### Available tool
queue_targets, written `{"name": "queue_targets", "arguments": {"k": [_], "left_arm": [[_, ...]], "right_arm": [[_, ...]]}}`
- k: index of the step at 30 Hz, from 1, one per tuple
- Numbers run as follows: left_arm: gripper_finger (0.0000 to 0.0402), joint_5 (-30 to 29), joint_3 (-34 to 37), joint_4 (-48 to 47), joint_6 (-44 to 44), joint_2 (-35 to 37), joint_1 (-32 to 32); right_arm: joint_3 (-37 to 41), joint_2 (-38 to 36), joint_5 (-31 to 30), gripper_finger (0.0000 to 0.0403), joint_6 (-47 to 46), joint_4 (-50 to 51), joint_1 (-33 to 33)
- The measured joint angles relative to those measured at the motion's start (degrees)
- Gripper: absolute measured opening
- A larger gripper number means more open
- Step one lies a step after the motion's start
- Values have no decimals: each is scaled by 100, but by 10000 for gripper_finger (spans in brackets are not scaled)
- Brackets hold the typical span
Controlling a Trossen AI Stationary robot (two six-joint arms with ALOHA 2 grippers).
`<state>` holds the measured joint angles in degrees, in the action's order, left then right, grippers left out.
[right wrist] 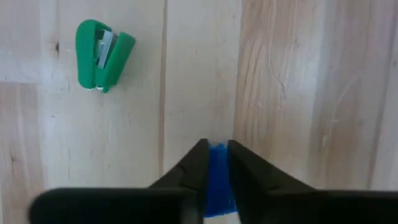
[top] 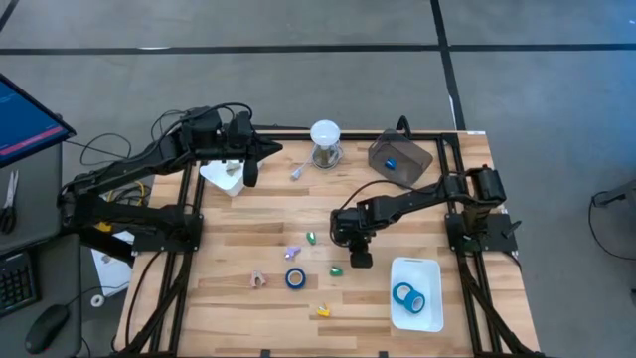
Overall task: Pick and place Stapler, Stapler remover, tape
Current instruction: Put the blue stapler into the black bin
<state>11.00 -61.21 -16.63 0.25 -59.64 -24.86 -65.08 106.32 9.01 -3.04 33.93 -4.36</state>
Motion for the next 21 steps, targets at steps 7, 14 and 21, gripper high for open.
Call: {"name": "queue_targets", "arguments": {"k": [7, 14, 21], "left_arm": [[3, -2, 0, -4, 0, 0, 0], [3, -2, 0, -6, 0, 0, -2], [3, -1, 0, -6, 0, 0, -2]], "right_arm": [[0, 0, 1, 12, -1, 11, 4], [0, 0, 1, 52, 0, 10, 4], [0, 0, 9, 121, 1, -11, 2]]}}
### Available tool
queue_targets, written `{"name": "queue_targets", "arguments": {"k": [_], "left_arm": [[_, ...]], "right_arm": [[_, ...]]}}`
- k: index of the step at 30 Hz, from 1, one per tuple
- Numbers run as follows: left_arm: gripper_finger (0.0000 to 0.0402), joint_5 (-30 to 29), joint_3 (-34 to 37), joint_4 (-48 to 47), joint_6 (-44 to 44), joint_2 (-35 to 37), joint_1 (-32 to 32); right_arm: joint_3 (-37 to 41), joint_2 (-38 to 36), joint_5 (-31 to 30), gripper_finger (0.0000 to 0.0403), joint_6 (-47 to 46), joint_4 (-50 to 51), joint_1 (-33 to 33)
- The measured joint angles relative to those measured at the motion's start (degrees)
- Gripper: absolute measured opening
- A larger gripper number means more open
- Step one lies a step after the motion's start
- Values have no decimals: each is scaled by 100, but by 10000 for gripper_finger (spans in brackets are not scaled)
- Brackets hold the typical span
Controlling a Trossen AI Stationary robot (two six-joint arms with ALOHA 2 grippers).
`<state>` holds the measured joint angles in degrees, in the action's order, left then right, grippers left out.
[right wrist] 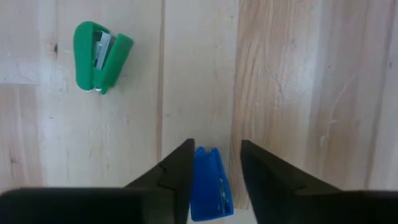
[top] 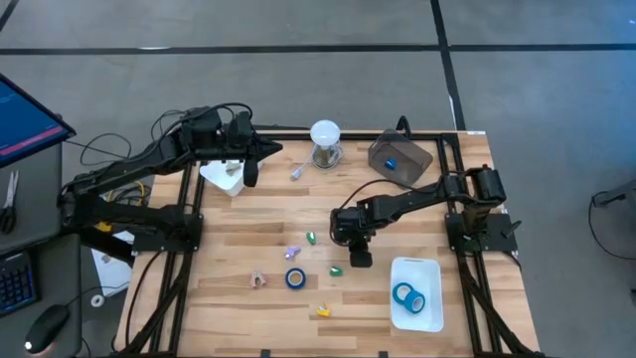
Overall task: Pick and place Stapler, Stapler remover, tape
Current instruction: Put the blue stapler into the black bin
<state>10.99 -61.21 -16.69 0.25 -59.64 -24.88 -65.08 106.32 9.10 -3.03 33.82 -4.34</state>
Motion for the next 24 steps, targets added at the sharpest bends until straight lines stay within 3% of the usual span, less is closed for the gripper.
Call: {"name": "queue_targets", "arguments": {"k": [5, 10, 13, 24], "left_arm": [[3, -1, 0, 0, 0, 0, 0], [3, 0, 0, -1, 0, 0, 1], [3, 1, 0, -2, 0, 0, 2], [3, 1, 0, -2, 0, 0, 0]], "right_arm": [[-152, 0, 21, 171, 25, 195, -30], [-304, -11, 224, 189, 63, 700, -122], [-294, -11, 166, 186, 291, 1014, -237], [37, -9, -225, 136, 201, 447, -278]]}}
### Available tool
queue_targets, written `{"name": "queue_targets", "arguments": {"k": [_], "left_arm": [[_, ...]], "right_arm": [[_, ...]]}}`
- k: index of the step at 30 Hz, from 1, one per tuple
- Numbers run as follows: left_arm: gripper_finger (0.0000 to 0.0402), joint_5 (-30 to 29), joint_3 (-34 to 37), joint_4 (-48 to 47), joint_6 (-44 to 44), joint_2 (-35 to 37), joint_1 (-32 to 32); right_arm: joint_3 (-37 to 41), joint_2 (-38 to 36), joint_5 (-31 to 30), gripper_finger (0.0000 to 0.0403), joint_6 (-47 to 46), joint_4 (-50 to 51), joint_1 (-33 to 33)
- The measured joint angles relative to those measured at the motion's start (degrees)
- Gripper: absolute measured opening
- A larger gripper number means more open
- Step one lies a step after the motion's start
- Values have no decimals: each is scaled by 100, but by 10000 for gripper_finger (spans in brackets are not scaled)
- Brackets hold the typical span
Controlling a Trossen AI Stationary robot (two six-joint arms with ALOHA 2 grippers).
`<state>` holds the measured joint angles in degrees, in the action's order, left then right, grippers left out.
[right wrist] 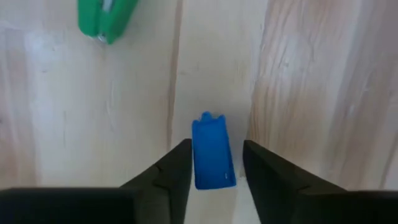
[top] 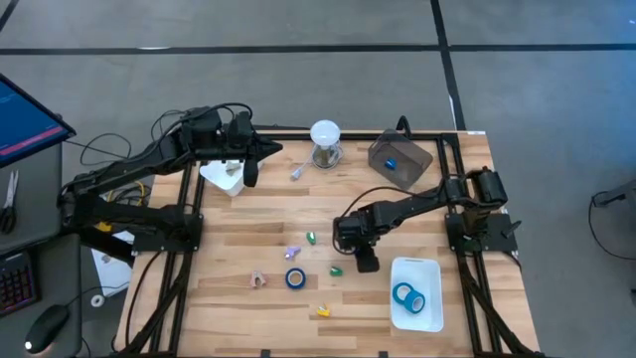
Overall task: Pick and place Stapler, Stapler remover, tape
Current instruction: Put the blue stapler into the black bin
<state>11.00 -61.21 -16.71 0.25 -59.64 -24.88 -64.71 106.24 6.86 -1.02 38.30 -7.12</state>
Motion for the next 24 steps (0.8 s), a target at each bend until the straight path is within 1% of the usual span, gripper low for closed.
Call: {"name": "queue_targets", "arguments": {"k": [5, 8, 15, 19, 24], "left_arm": [[3, -2, 0, -2, 0, 0, 2], [3, 0, 0, -10, 0, 0, 0], [3, -2, 0, -26, 0, 0, 0], [3, 0, 0, -33, 0, 0, 1], [3, -2, 0, -37, 0, 0, 0]], "right_arm": [[140, -3, 31, 73, -9, 5, 57], [199, -24, 62, 47, -24, -25, 66], [174, -35, 75, 49, -160, -16, 193], [115, -80, 15, 56, -250, 31, 435], [55, -352, -11, 47, -251, 6, 822]]}}
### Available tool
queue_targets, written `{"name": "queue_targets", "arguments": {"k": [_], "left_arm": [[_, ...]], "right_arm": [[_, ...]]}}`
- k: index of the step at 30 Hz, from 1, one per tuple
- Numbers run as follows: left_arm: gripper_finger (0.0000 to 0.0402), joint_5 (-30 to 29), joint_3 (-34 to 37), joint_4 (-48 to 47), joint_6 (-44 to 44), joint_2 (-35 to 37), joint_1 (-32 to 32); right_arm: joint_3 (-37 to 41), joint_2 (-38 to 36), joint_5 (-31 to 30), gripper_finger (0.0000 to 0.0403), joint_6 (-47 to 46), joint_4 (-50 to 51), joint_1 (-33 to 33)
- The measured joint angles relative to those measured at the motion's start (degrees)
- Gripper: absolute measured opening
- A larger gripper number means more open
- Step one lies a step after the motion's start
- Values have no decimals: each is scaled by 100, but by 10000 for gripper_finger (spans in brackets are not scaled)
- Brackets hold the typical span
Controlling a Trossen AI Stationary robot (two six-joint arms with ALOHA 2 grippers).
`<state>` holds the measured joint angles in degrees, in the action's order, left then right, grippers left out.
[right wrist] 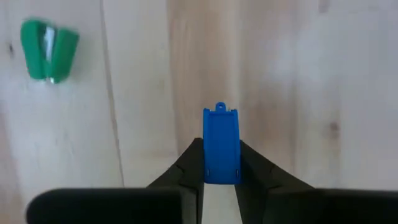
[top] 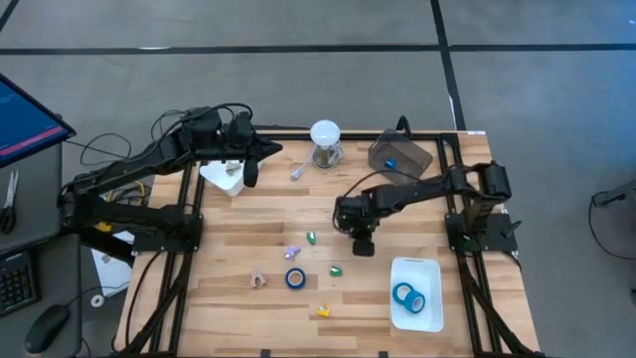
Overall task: Pick and place Stapler, Stapler remover, tape
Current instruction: Put the blue stapler into the black bin
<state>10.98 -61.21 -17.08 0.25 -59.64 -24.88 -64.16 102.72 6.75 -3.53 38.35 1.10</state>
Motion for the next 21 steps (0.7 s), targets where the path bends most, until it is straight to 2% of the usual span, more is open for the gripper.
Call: {"name": "queue_targets", "arguments": {"k": [6, 15, 21], "left_arm": [[3, 2, 0, -4, 0, 0, 1], [3, 0, 0, -4, 0, 0, 0], [3, 1, 0, -4, 0, 0, 0]], "right_arm": [[-2, -531, -201, 51, 2, 76, 588], [-9, -1378, -808, 50, 128, 768, 1607], [-7, -1730, -881, 50, 274, 1119, 2381]]}}
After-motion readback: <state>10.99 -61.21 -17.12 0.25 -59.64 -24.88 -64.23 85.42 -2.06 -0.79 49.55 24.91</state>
